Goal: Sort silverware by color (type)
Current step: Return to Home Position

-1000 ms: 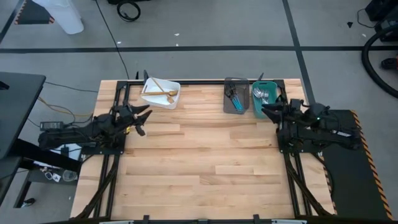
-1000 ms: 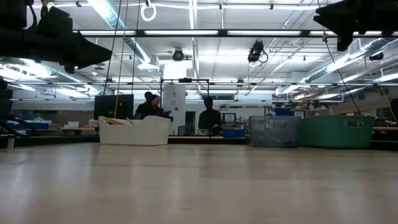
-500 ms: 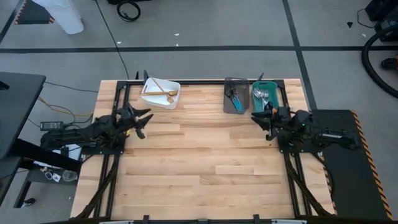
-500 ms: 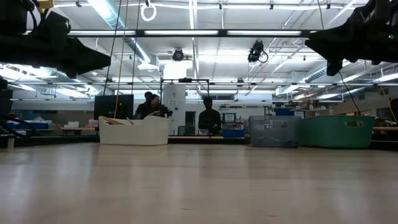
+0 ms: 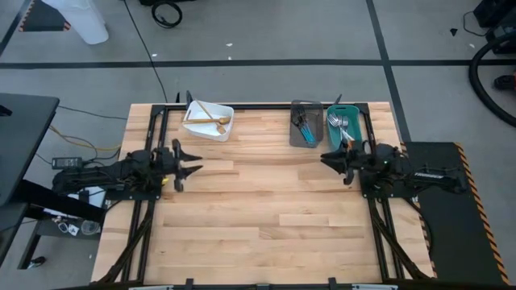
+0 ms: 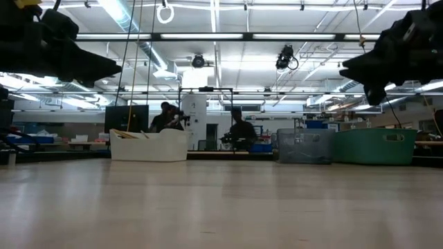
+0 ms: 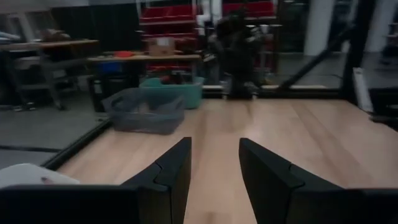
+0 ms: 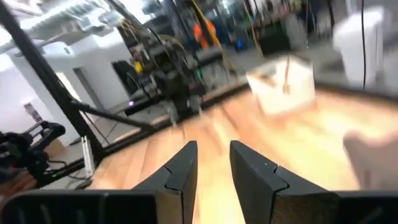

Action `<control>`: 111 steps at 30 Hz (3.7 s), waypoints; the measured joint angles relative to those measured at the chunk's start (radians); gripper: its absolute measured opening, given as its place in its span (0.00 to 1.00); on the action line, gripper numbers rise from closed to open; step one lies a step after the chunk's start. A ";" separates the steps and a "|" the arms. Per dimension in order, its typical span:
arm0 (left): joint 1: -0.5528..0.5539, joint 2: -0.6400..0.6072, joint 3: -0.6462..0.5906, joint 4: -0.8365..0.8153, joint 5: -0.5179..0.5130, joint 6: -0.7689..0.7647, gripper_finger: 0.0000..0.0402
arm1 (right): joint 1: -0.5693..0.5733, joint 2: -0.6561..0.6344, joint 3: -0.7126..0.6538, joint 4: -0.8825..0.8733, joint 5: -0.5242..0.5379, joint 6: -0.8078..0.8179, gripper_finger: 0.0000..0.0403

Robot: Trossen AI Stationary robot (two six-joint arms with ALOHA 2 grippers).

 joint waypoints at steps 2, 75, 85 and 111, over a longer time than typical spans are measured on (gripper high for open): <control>0.000 0.000 0.000 -0.003 0.020 0.002 0.35 | 0.000 0.001 0.000 -0.038 0.002 0.077 0.26; 0.001 0.000 -0.001 0.137 0.018 -0.131 0.35 | 0.000 0.004 0.000 -0.028 0.018 0.139 0.26; 0.001 0.000 -0.001 0.137 0.018 -0.131 0.35 | 0.000 0.004 0.000 -0.027 0.018 0.139 0.26; 0.001 0.000 -0.001 0.136 0.018 -0.131 0.35 | 0.000 0.004 0.000 -0.028 0.018 0.139 0.26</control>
